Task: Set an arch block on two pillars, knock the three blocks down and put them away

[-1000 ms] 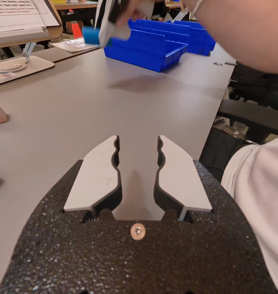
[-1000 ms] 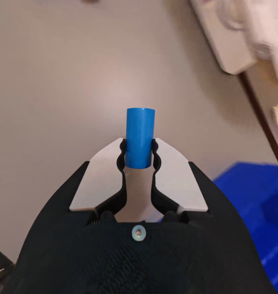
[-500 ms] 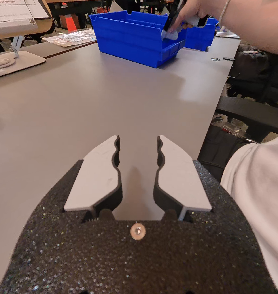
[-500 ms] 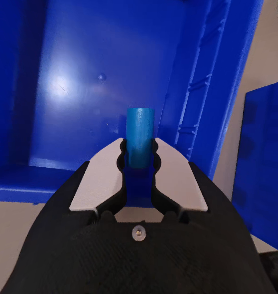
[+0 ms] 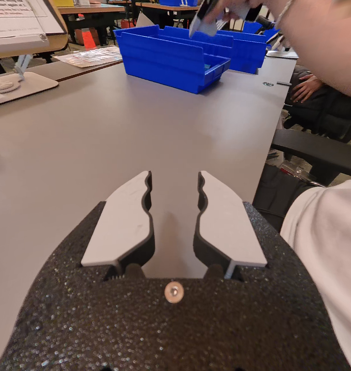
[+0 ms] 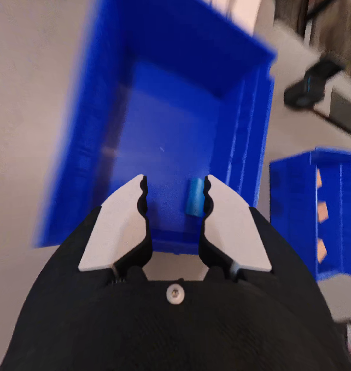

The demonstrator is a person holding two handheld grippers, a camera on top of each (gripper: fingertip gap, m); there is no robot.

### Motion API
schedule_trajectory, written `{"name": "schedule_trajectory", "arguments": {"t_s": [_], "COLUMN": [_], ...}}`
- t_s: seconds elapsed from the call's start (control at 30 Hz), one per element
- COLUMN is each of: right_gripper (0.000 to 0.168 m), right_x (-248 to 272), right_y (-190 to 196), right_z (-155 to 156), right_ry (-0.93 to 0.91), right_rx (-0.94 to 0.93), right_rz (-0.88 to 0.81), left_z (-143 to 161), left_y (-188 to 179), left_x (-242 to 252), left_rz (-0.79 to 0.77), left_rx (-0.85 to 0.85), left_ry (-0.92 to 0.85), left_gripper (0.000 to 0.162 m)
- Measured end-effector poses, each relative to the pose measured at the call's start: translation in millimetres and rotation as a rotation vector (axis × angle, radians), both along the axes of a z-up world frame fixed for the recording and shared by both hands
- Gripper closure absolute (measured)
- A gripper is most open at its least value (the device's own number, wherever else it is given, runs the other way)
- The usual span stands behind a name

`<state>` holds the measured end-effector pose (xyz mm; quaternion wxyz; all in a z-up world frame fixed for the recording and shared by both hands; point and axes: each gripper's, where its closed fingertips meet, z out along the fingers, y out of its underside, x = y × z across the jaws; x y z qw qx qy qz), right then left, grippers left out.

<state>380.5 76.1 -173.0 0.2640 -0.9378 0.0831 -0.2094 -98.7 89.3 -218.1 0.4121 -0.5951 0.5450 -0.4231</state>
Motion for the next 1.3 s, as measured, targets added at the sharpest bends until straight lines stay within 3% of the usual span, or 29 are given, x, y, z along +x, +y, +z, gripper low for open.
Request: {"name": "schedule_trajectory", "arguments": {"t_s": [0.1, 0.17, 0.3, 0.47, 0.6, 0.8, 1.07, 1.17, 1.27, 1.3], "right_gripper": [0.114, 0.113, 0.1, 0.082, 0.079, 0.077, 0.08, 0.087, 0.106, 0.12], "right_x": [-101.8, -191.1, -354.4, -469.9, -508.4, -541.1, -539.4, -543.6, -534.3, -534.3], "right_y": [61.4, 98.8, 152.7, 191.5, 217.3, 237.3, 251.8, 251.2, 253.7, 253.6], "right_z": [50.6, 55.0, 18.7, -62.1, -88.4, -86.4, -104.2, -113.5, -115.8, -115.0], "right_ry": [0.078, 0.212, 0.376, 0.413, 0.459, 0.605, 0.486, 0.462, 0.361, 0.355], "right_rx": [0.246, 0.303, 0.264, -0.003, -0.043, 0.084, 0.037, 0.01, 0.017, 0.019], "right_rz": [0.252, 0.487, 0.884, 1.0, 0.866, 0.631, 0.438, 0.432, 0.448, 0.473], "left_z": [3.5, 8.3, 15.8, 14.5, 13.5, 16.7, 24.2, 28.4, 31.7, 32.0], "left_y": [9.4, 15.0, 19.4, 17.8, 20.1, 24.0, 22.8, 22.5, 22.0, 21.9], "left_x": [-4.8, -8.2, -15.7, -28.8, -44.0, -60.6, -68.4, -71.1, -73.8, -74.8], "left_rz": [0.03, 0.054, 0.078, 0.081, 0.106, 0.148, 0.16, 0.164, 0.167, 0.169], "left_rx": [-0.003, -0.006, -0.02, 0.0, 0.051, 0.042, 0.034, 0.032, 0.023, 0.025], "left_ry": [-0.005, -0.024, -0.06, -0.042, -0.014, -0.045, -0.085, -0.1, -0.112, -0.112], "left_gripper": [0.119, 0.119, 0.12, 0.12, 0.119, 0.119, 0.12, 0.12, 0.12, 0.12]}}
